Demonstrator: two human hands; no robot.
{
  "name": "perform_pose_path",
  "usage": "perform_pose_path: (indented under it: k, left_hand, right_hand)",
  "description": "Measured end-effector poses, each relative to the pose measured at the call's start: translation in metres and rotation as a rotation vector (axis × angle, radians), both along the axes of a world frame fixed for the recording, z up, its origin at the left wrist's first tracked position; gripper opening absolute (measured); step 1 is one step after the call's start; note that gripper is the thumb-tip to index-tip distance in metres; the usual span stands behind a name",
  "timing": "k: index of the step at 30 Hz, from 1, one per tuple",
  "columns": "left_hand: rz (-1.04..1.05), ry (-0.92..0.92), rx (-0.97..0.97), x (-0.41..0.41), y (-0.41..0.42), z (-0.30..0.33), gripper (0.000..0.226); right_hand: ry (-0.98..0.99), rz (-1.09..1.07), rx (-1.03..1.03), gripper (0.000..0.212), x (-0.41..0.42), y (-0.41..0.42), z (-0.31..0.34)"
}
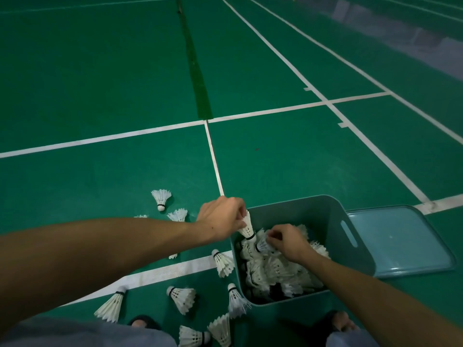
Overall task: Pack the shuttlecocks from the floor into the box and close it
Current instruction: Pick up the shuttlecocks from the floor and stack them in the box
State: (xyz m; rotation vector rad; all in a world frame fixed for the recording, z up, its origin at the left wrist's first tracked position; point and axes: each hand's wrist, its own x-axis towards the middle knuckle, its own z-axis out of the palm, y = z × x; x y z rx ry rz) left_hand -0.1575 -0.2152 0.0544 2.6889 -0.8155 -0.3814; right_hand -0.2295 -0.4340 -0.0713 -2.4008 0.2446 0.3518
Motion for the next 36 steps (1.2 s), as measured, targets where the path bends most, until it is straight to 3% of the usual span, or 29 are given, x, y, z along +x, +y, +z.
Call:
perform_pose_path:
  k: [7,13,16,18,20,22,25,27,29,33,36]
  left_hand:
    - [-0.100,-0.041,0.017,0.000,0.001,0.005,0.011]
    - [-0.128,-0.010,0.014,0.004,-0.002,0.011,0.008]
    - [-0.117,-0.064,0.034,0.005,-0.006,0.013,0.008]
    - [-0.091,-0.106,0.046,0.007,-0.009,0.015,0.008]
    - [-0.076,-0.074,0.017,0.008,-0.013,0.018,0.006]
    - [-0.083,-0.017,-0.027,0.009,-0.018,0.020,0.005]
    - [-0.069,-0.043,-0.044,0.007,-0.027,0.025,0.009]
    - [-0.081,-0.154,-0.018,0.006,-0.030,0.032,0.017]
    - [-0.170,-0.188,0.063,0.008,-0.033,0.038,0.023]
    - [-0.274,0.139,0.247,0.007,-0.045,0.018,0.031]
    - [-0.206,0.238,0.318,-0.004,-0.061,-0.022,0.044]
  right_hand:
    - [0.063,0.098,0.078,0.013,0.002,0.003,-0.002]
    - [0.032,-0.010,0.168,0.015,0.014,0.002,0.034]
    - [-0.058,-0.098,0.380,0.008,0.023,0.005,0.066]
    - [-0.109,-0.069,0.455,0.023,0.026,0.009,0.083]
    - [-0.127,0.078,0.372,0.038,0.027,0.013,0.094]
    - [-0.140,0.188,0.236,0.034,0.026,0.015,0.101]
    - [-0.126,0.163,0.190,0.022,0.026,0.005,0.111]
    - [-0.044,0.138,0.260,0.021,0.028,-0.011,0.115]
    - [0.057,0.122,0.200,0.022,0.029,-0.030,0.115]
    - [0.086,0.029,-0.076,0.025,0.021,-0.053,0.084]
    - [0.092,-0.009,-0.109,0.032,0.012,-0.055,0.055]
